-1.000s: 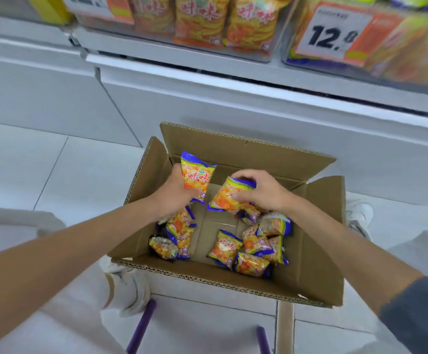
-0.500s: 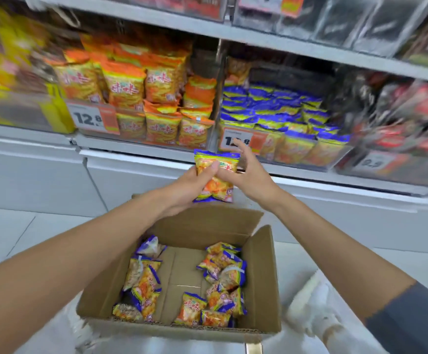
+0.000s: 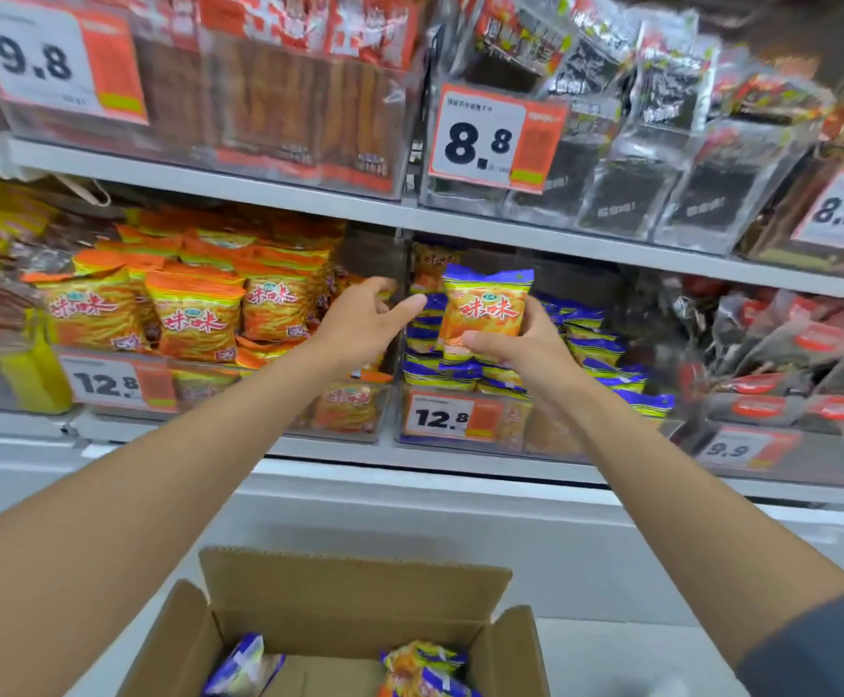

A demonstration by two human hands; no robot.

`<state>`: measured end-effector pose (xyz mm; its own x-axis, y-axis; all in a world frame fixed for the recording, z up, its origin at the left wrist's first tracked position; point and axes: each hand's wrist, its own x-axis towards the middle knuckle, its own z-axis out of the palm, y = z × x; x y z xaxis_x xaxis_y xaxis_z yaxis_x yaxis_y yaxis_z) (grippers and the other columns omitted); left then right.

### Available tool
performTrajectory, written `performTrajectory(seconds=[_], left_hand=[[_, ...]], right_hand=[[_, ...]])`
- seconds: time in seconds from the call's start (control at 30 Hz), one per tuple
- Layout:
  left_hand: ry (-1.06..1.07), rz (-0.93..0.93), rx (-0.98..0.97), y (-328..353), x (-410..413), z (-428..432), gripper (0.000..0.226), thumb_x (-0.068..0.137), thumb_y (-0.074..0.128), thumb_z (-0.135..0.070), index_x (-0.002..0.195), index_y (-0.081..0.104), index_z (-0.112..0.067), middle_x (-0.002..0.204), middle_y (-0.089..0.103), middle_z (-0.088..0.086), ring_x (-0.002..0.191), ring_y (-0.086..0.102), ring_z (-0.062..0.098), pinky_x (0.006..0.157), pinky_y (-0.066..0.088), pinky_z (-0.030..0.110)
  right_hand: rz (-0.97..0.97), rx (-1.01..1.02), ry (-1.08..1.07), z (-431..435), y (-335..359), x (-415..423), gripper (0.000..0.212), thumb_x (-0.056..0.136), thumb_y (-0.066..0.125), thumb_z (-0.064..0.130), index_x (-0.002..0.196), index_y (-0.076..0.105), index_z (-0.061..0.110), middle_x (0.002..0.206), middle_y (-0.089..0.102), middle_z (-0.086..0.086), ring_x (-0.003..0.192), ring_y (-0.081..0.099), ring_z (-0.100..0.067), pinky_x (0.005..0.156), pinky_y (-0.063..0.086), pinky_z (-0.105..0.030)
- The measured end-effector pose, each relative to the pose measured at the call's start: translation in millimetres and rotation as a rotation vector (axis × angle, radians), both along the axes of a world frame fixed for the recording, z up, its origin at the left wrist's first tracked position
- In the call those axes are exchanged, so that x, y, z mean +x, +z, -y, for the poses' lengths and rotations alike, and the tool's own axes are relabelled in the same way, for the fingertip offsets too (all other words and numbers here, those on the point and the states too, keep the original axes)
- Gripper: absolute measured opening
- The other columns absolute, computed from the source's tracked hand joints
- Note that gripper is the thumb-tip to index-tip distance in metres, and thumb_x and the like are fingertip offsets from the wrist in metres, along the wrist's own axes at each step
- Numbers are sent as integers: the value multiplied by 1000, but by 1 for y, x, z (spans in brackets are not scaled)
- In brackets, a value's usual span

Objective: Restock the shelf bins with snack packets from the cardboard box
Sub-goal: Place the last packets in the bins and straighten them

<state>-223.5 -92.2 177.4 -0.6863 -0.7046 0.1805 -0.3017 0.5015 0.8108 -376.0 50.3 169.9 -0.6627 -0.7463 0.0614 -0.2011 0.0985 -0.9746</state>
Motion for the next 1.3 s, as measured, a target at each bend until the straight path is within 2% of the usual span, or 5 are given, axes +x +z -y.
performTrajectory(seconds=[0.2,0.43,0.73,0.83,1.3], left_hand=[[-120,-40,81,-25,-19,27,60,94,56,-44,145,40,-20,106,60,17,98,58,22,76,42,24],[-136,-124,83,-35,-20,32,56,92,55,-48,141,43,-25,81,48,-6,72,50,5,70,40,25],[-131,-164,99,-36,-21,32,53,91,58,-44,138,46,-24,79,51,-7,61,52,-10,66,37,16],[-129,-175,103,-36,-21,31,54,91,57,-43,140,45,-23,79,51,-6,64,53,-6,66,37,15],[-137,-197,86,-37,-20,30,57,91,56,-45,142,44,-21,88,57,6,76,56,5,69,38,17]], right_hand=[[-35,24,-92,87,1,-48,63,66,86,16,121,57,10,104,70,-3,89,66,-15,64,48,-20],[-102,146,27,128,-17,-68,25,81,77,30,101,63,26,104,68,8,104,62,-11,85,43,-24],[-276,-8,-191,129,-25,-61,60,86,65,53,125,41,14,133,51,-4,110,55,-12,87,42,-14],[-452,-57,-283,129,-30,-59,79,84,70,47,146,31,18,145,42,-8,132,43,-25,108,39,-37],[-688,115,-179,116,-22,-60,53,88,69,38,135,46,27,144,39,-4,129,44,-24,94,39,-25]])
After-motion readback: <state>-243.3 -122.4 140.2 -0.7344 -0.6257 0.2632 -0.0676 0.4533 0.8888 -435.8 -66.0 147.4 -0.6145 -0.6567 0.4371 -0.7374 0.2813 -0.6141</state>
